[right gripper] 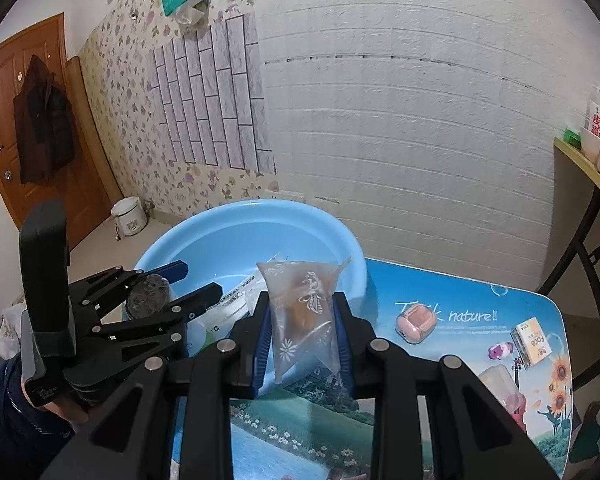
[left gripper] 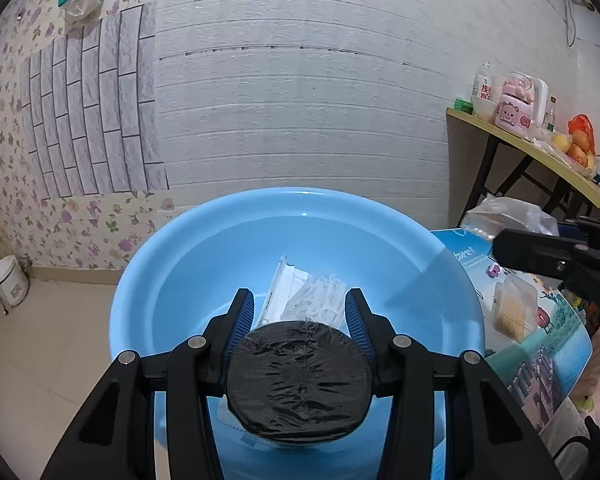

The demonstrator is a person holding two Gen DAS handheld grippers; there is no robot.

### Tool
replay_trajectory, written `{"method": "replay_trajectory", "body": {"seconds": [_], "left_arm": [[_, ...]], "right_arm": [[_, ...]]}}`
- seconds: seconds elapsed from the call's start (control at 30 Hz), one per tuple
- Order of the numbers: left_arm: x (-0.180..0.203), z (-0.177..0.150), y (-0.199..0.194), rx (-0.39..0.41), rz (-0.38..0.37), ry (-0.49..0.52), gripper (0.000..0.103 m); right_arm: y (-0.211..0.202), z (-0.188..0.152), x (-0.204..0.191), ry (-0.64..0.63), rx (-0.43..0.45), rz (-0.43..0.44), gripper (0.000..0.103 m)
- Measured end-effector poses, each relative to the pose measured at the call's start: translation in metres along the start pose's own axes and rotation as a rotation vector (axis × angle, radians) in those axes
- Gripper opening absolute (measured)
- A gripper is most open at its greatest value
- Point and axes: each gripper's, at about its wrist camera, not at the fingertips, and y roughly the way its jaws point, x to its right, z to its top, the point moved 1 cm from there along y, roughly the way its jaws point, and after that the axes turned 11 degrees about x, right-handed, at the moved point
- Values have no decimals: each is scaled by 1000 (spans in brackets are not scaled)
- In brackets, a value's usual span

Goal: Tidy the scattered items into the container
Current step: 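Release the roll with left gripper while right releases the snack bag into basin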

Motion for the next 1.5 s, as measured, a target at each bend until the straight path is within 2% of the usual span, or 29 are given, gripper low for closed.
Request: {"method": "replay_trajectory", "body": {"seconds": [0.07,0.1,0.13,0.2,0.3,0.4,0.5,0.6,0.67,0.8,0.93,1.17,1.5], "left_arm": [[1,1,2,-9,-6,7,46],[1,1,2,-12,-4,11,52],[2,3,1,-6,1,13,64],[2,8,-8,27,3,13,77],[1,14,-22,82,-4,19,86],[-6,14,-30,89,31,15,87],[-18,12,-36,81,47,-39,87],[-23,7,-43,84,76,-53,87],[-27,6,-43,76,93,-66,87],[-28,8,-45,70,109,-100,87],[-19,10,-47,76,110,-82,87],[-1,8,-48,50,102,-73,87],[46,11,-56,56,49,-38,89]], "right_arm": [[4,1,-2,-6,-6,6,30],[7,2,-3,-10,-8,13,30],[12,4,-6,-19,-12,27,30],[22,8,-12,-43,-18,50,30],[42,14,-19,-67,-37,63,30],[54,15,-18,-29,-62,72,32],[53,13,-21,-30,-56,91,39],[56,9,-23,-32,-70,113,42],[54,8,-24,-31,-69,126,48],[40,9,-15,9,-52,131,55],[24,15,-3,45,-12,113,64],[-5,4,19,93,12,88,65],[-47,-30,71,153,25,-8,65]]}}
